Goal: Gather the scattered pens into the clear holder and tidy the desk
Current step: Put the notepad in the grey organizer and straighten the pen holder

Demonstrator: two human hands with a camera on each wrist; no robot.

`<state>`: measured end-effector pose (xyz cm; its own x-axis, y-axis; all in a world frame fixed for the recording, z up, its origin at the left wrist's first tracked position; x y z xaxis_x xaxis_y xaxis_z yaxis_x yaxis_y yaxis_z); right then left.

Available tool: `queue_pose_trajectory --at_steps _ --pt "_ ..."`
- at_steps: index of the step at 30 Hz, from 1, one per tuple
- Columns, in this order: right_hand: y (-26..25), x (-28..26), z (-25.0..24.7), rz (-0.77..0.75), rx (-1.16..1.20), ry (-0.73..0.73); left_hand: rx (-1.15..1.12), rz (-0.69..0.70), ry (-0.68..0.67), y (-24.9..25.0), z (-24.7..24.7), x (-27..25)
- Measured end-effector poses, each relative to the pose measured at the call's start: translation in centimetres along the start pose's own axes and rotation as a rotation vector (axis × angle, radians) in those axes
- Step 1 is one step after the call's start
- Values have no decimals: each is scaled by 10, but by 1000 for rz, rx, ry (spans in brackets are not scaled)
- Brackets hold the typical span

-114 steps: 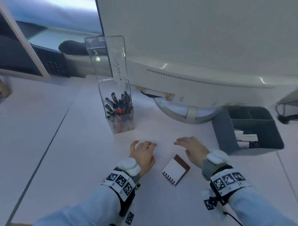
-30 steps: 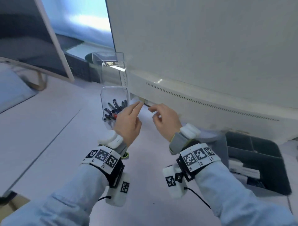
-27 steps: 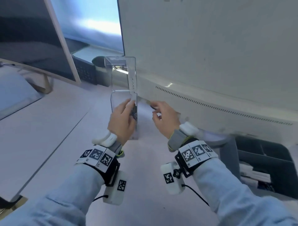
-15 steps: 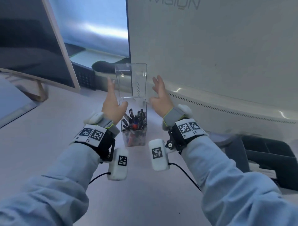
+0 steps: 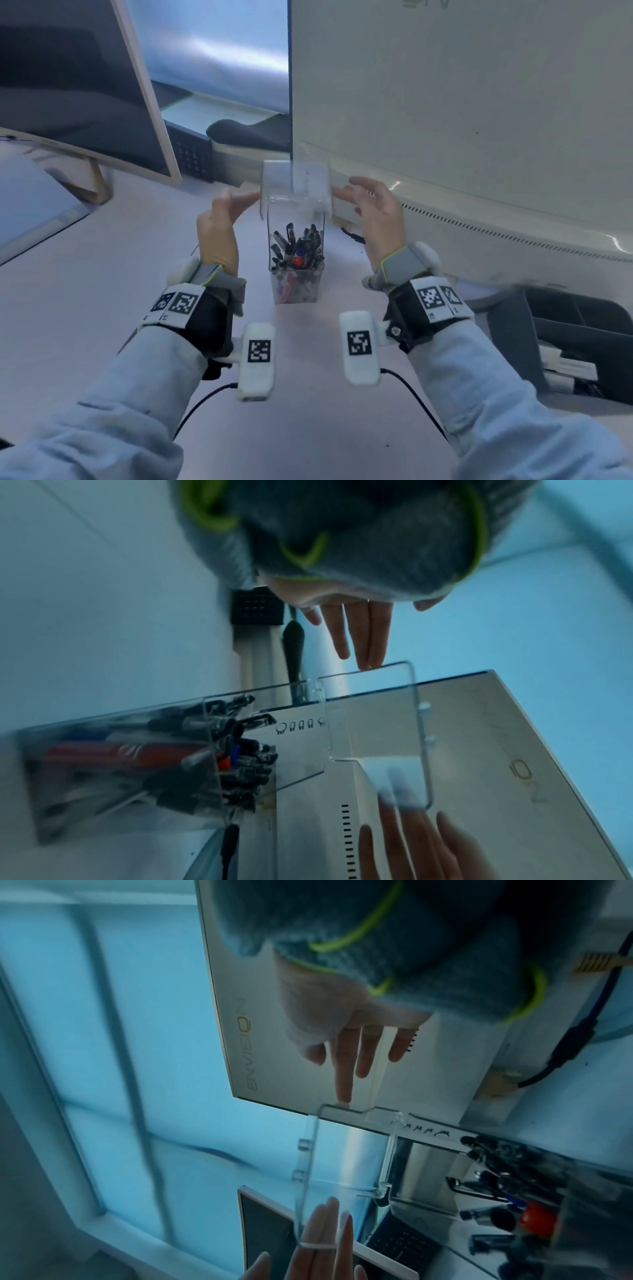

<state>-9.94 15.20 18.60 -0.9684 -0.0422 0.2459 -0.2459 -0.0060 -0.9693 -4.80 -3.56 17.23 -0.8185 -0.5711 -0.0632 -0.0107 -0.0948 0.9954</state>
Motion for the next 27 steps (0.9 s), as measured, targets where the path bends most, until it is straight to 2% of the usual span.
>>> queue_pose_trajectory --at_steps 3,6,9,14,16,19,23,27 --pt "11 -14 -6 46 -61 21 60 -65 6 -12 -6 0" --pt "22 -34 -1 139 -144 -49 134 -107 -23 -28 -16 -4" --pt "24 -37 8 192 -119 1 165 -139 -54 -26 -18 3" --pt "13 -33 58 334 52 -174 68 -479 -304 -22 -16 13" --pt "9 -34 79 334 17 -211 96 -480 -337 -20 -18 14" --pt "14 -39 96 331 -44 -191 166 -440 -328 -21 -25 14" --pt "27 -56 85 357 -95 -148 236 -448 -373 -34 -30 3" --pt "34 -71 60 356 -30 -115 289 -469 -446 -45 -21 -17"
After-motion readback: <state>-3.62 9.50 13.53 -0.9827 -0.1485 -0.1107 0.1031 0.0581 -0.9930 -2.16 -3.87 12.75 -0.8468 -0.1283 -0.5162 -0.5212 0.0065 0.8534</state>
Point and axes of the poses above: each hand's wrist, its own x-axis towards the middle knuckle, its own z-axis out of the palm, y = z × x, the point moved 3 cm from there along x, towards the middle knuckle, and after that the axes turned 11 degrees about -z, right-handed, at the moved point
